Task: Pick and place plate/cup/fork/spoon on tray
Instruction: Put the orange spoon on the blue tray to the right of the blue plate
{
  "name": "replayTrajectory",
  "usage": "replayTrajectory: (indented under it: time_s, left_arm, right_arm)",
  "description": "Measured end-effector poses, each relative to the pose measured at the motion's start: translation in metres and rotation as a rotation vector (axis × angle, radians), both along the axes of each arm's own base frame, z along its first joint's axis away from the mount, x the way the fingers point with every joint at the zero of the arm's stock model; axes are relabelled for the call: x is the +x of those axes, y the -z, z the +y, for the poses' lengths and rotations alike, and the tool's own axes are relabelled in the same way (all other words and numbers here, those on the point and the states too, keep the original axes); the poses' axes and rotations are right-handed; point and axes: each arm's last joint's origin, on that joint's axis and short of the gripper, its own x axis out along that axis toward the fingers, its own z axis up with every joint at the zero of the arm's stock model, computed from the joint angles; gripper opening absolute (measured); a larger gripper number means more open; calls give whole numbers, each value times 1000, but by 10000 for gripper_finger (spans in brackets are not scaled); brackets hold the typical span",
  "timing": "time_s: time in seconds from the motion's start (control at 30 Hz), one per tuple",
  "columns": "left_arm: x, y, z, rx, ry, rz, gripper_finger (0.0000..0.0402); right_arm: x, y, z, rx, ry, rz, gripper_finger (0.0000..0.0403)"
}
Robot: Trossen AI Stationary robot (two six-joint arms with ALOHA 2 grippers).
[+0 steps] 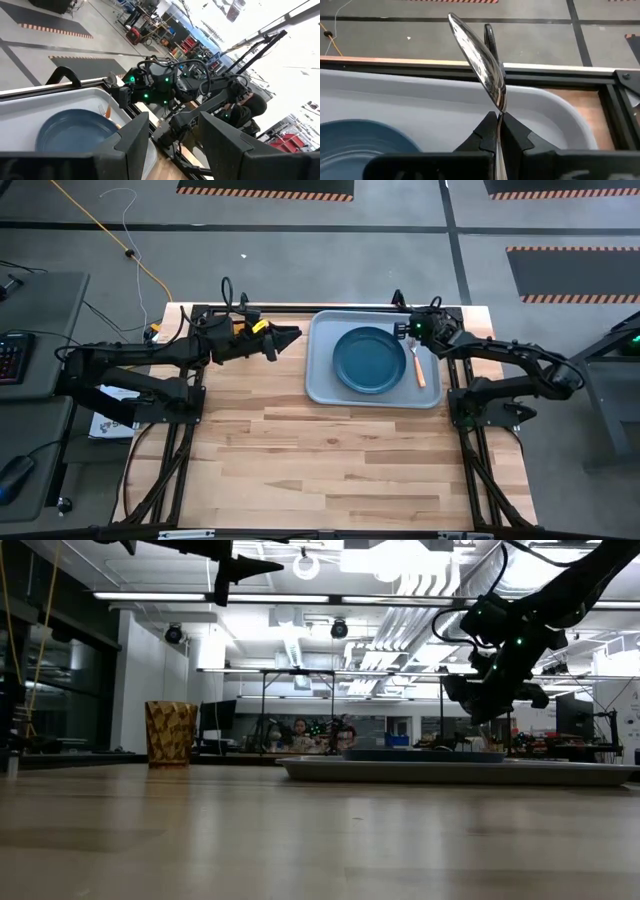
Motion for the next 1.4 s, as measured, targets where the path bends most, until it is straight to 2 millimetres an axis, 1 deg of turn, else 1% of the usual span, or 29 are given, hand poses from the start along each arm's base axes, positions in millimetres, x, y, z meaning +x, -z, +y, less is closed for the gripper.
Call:
replayTrajectory:
  time_s: [0.17,0.3,0.43,0.63,0.8,1.03,1.4]
  left_arm:
    - [0,0,0,0,-3,0,161]
    - [0,0,0,0,-13,1,161]
    - [0,0,0,9,-13,3,161]
    - [0,0,0,9,-14,0,161]
    - [0,-2,0,15,-14,-17,161]
    - [0,-2,0,16,-17,-20,161]
    - [0,-2,0,15,-17,-20,161]
  right_arm:
    - [-3,-3,-2,-9,6,-2,0]
    - [0,-7,-4,-28,-28,-74,0]
    - [1,-10,-6,-72,-8,-87,0]
    - [1,-1,-15,-58,5,-49,0]
    - [5,-2,-20,-96,-11,-88,0]
    - [6,3,-21,-91,-31,-22,0]
    - [5,3,-21,-114,-40,41,0]
